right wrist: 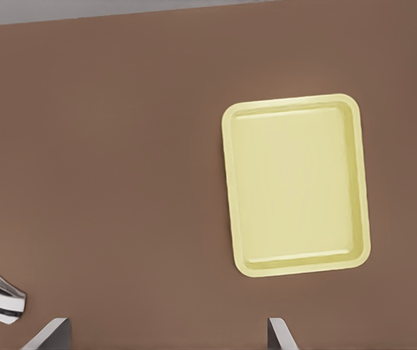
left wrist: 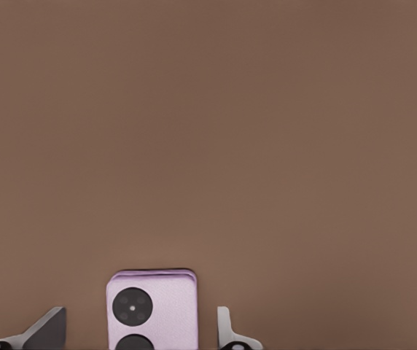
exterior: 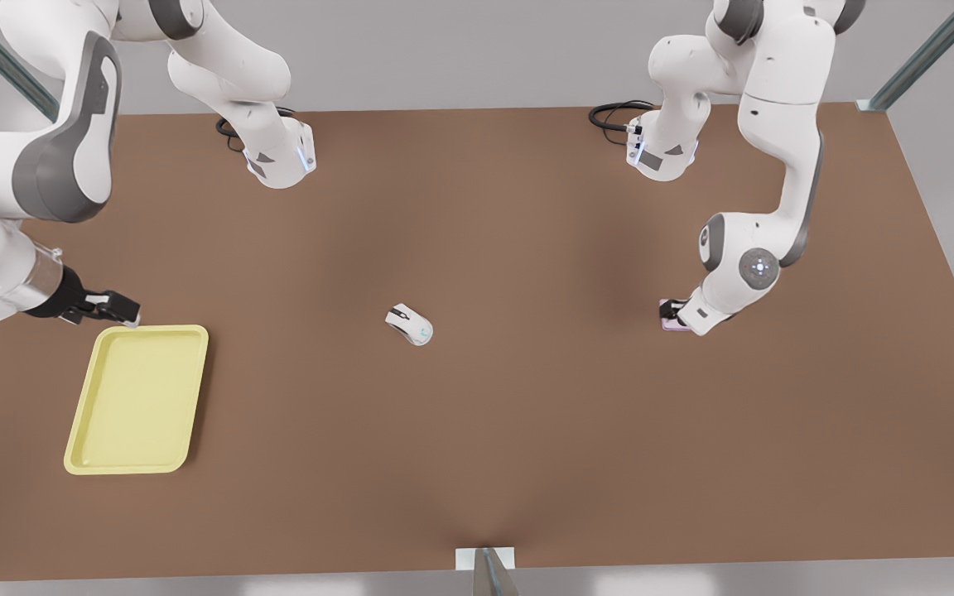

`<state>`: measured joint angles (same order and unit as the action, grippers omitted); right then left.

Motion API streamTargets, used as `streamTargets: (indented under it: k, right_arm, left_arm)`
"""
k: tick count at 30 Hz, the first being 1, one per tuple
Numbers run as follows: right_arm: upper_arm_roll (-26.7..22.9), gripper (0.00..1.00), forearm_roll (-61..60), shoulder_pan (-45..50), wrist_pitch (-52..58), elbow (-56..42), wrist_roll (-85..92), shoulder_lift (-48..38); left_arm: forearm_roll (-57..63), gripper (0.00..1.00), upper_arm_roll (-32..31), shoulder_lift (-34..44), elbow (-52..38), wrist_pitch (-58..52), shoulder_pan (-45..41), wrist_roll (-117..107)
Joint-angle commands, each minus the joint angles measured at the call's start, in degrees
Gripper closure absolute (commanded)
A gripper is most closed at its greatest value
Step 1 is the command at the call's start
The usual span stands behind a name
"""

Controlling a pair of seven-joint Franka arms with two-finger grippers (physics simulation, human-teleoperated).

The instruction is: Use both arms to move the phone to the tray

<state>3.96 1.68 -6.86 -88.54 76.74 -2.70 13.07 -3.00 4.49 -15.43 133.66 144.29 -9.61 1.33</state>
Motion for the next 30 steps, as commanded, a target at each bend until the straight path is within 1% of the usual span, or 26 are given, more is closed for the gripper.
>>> streamTargets:
  k: [1, 3, 10, 14, 16, 20, 24, 30]
  right_arm:
    - [-0.01, 0.00, 0.16, 0.00, 0.03, -0.27, -2.14, -0.15]
    - [0.08, 0.00, 0.87, 0.35, 0.03, -0.89, -2.14, 0.02]
    - [0.08, 0.00, 0.60, 0.53, -0.32, -0.89, -2.05, 0.20]
    - [0.17, 0.00, -0.10, 0.27, -0.41, -0.89, -2.22, 0.29]
    - [0.17, 0.00, -0.01, 0.44, -0.41, -0.89, -2.22, 0.38]
    - [0.17, 0.00, -0.01, 0.53, -0.41, -0.89, -2.22, 0.64]
    - [0.17, 0.00, -0.01, 0.53, -0.41, -0.89, -2.22, 0.64]
    - [0.17, 0.00, 0.34, 0.62, -0.41, -0.80, -1.52, 0.64]
  left_arm:
    - [0.10, 0.00, -0.01, -0.22, 1.69, 7.49, 0.03, -0.01]
    - [0.10, 0.00, 0.08, -0.75, 3.18, 8.11, 0.03, 0.07]
    - [0.10, 0.00, 0.08, -5.14, 3.27, 10.22, 0.03, 0.07]
    - [0.10, 0.00, 0.08, -5.23, 3.27, 10.22, 0.03, 0.08]
    - [0.10, 0.04, 0.08, -5.23, 3.27, 10.13, 0.03, 0.16]
    - [0.10, 0.06, 0.08, -5.49, 3.18, 10.13, 0.12, 0.43]
    - [0.18, 0.17, 0.08, -5.67, 3.18, 10.13, 0.21, 0.43]
    - [0.10, 0.19, -0.01, -6.11, 3.18, 10.22, 0.21, 0.43]
